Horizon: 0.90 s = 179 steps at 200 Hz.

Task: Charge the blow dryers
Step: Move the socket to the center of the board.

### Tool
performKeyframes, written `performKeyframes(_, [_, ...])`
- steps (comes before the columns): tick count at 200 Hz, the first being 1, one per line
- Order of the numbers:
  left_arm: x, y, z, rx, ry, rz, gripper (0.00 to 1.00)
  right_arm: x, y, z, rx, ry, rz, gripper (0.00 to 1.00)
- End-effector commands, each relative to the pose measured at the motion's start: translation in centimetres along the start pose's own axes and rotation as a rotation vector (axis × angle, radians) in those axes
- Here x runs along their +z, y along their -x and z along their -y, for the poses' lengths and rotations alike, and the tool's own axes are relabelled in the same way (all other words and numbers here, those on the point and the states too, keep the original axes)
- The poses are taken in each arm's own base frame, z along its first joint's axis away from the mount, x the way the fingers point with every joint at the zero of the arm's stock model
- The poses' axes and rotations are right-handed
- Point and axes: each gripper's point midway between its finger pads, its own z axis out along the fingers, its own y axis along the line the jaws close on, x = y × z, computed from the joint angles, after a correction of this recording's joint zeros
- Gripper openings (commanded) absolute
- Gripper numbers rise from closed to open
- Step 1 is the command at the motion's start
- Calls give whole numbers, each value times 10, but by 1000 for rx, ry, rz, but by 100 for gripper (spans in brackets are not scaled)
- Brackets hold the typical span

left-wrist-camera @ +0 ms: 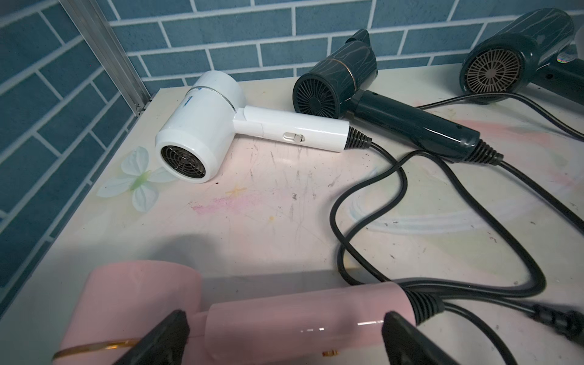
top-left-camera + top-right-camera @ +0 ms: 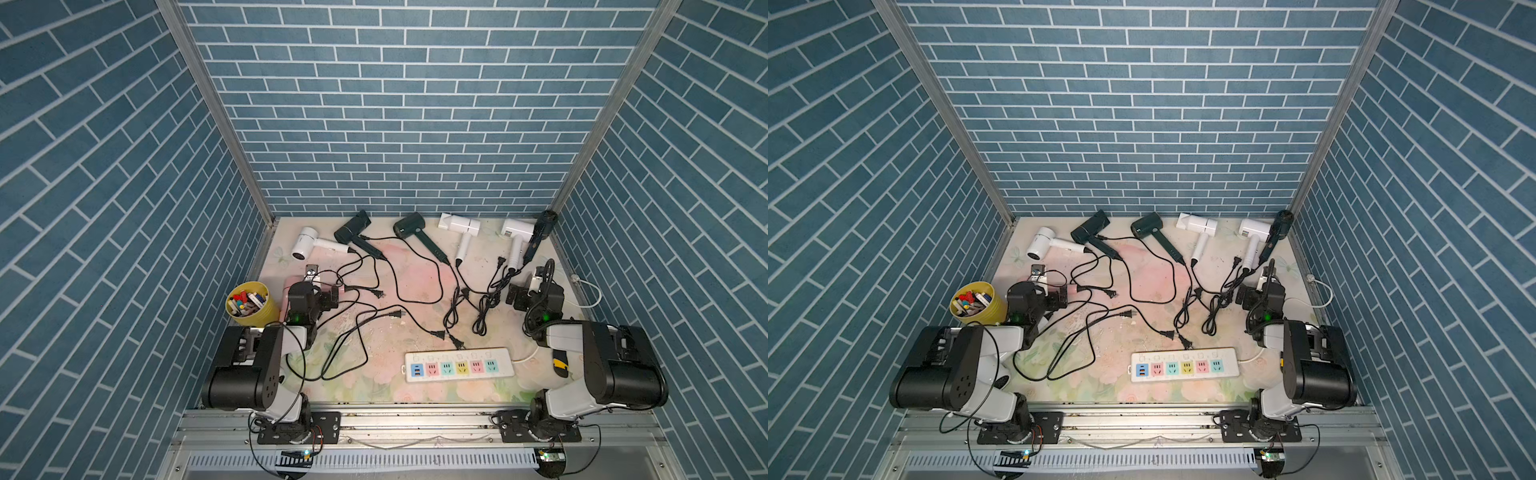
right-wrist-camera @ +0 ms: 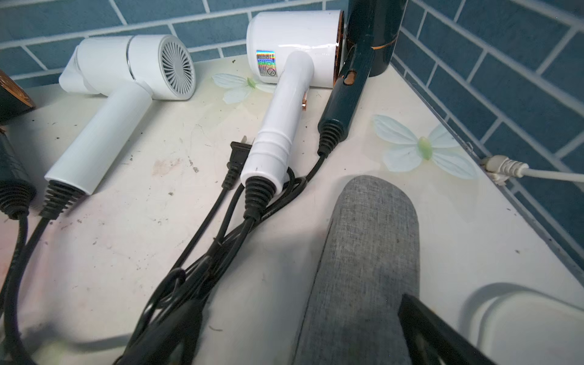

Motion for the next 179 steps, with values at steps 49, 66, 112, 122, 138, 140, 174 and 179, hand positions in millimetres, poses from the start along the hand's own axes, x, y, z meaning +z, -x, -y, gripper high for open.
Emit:
performKeyframes(49, [3, 14, -6, 17, 21, 41, 99, 4, 18, -5, -67, 16, 60, 99])
performKeyframes(66, [3, 14, -6, 17, 21, 42, 99, 4, 18, -4, -66, 16, 59, 99])
performKeyframes(112, [3, 15, -6, 16, 21, 43, 99, 4, 18, -4, -66, 16, 58, 99])
performKeyframes(122, [3, 14, -6, 16, 21, 42, 100, 4, 18, -4, -67, 16, 60, 99])
performKeyframes(138, [3, 14, -6, 16, 21, 42, 100, 4, 18, -4, -67, 15, 59, 99])
performKeyframes(140, [3, 14, -6, 16, 21, 42, 99, 4, 18, -4, -66, 16, 60, 99])
performKeyframes(174, [1, 21, -3, 28, 10, 41, 100, 3, 18, -6, -70, 24, 61, 99])
performKeyframes(179, [-2, 24, -4, 31, 20, 37, 99, 2, 18, -11, -83, 52, 64, 99])
